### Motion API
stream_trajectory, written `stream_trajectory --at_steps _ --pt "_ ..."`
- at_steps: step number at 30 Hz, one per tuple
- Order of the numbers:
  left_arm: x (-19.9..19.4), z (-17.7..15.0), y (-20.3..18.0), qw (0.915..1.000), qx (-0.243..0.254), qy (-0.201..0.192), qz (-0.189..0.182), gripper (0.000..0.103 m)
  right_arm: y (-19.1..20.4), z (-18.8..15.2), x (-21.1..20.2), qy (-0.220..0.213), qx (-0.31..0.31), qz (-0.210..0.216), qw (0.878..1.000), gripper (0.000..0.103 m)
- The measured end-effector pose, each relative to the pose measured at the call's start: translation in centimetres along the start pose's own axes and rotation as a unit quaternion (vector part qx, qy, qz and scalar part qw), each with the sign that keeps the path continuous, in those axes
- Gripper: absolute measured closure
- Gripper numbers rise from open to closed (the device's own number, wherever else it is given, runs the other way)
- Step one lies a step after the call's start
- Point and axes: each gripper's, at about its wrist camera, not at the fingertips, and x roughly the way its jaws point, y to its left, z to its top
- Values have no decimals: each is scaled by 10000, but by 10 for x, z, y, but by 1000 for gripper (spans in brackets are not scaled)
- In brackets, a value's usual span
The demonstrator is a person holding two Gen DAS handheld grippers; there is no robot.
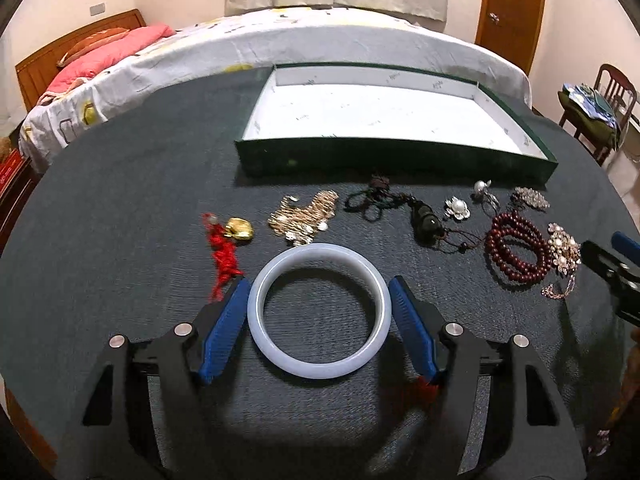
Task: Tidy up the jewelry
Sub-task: 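Close right gripper on the pearl flower brooch while left gripper holds the bangle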
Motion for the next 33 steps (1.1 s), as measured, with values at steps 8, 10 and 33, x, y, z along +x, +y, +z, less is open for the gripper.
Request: stream_trajectory --at_steps 8,10,33 --pt "-3 3 10 9999 -102 -50 43 34 0 8 19 274 -16 110 9996 43" --pt "-3 3 10 9999 -112 -48 42 34 2 8 20 294 -34 150 9995 43" --pt "0 1 10 9999 -131 -33 56 34 9 5 6 193 -110 611 9979 81"
